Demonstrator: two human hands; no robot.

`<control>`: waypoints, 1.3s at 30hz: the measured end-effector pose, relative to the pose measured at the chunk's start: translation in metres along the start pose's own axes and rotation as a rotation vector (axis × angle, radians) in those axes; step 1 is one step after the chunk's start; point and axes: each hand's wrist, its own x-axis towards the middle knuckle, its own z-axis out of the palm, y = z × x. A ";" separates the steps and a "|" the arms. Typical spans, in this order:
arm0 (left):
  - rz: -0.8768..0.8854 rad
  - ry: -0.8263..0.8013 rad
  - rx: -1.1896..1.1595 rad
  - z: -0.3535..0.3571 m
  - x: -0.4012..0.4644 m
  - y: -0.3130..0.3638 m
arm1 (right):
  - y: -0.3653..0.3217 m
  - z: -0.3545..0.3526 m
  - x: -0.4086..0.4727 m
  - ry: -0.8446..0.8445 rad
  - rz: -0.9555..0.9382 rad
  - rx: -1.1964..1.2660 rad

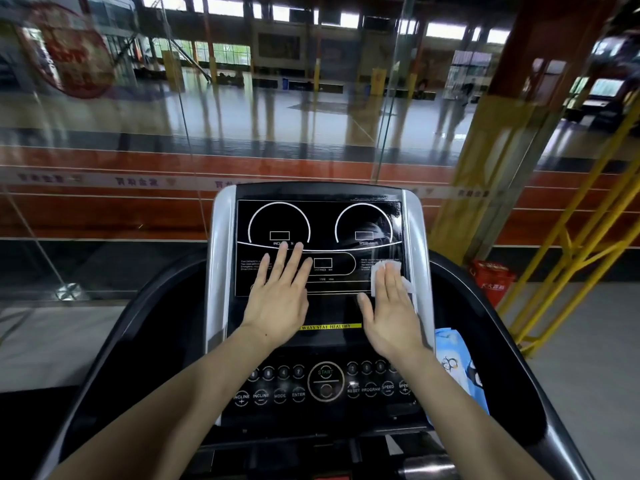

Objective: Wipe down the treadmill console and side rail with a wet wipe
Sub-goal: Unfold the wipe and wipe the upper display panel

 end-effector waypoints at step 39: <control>0.003 0.001 0.069 0.000 0.019 0.000 | -0.009 -0.047 0.115 0.019 -0.067 -0.096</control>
